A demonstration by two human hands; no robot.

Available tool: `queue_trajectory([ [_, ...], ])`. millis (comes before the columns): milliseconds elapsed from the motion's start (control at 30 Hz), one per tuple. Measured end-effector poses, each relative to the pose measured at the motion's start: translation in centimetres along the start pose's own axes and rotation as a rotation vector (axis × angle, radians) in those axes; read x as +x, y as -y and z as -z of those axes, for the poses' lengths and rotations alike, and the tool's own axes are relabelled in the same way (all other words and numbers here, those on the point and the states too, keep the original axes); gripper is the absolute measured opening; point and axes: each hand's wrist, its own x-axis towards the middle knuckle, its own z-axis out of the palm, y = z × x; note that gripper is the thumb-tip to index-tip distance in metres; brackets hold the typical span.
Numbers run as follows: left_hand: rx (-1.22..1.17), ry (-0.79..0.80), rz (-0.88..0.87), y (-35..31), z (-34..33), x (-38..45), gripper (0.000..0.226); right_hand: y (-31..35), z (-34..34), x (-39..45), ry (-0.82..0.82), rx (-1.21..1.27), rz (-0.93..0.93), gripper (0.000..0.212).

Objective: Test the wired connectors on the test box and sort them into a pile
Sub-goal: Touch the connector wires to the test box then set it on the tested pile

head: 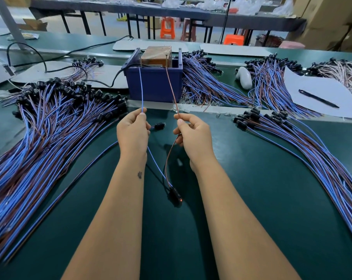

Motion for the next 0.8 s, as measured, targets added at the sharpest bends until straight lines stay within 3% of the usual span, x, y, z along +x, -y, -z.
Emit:
queue_trajectory([
  [633, 0.061, 0.026, -0.017, 0.37, -0.22, 0.29, 0.022, 0.08, -0.01, -0.02, -0.008, -0.012, -0.021, 0.02],
  [800, 0.126, 0.147, -0.121, 0.44, -0.54, 0.03, 0.018, 0.0, -0.19, -0.15, 0.004, 0.014, 0.009, 0.019],
])
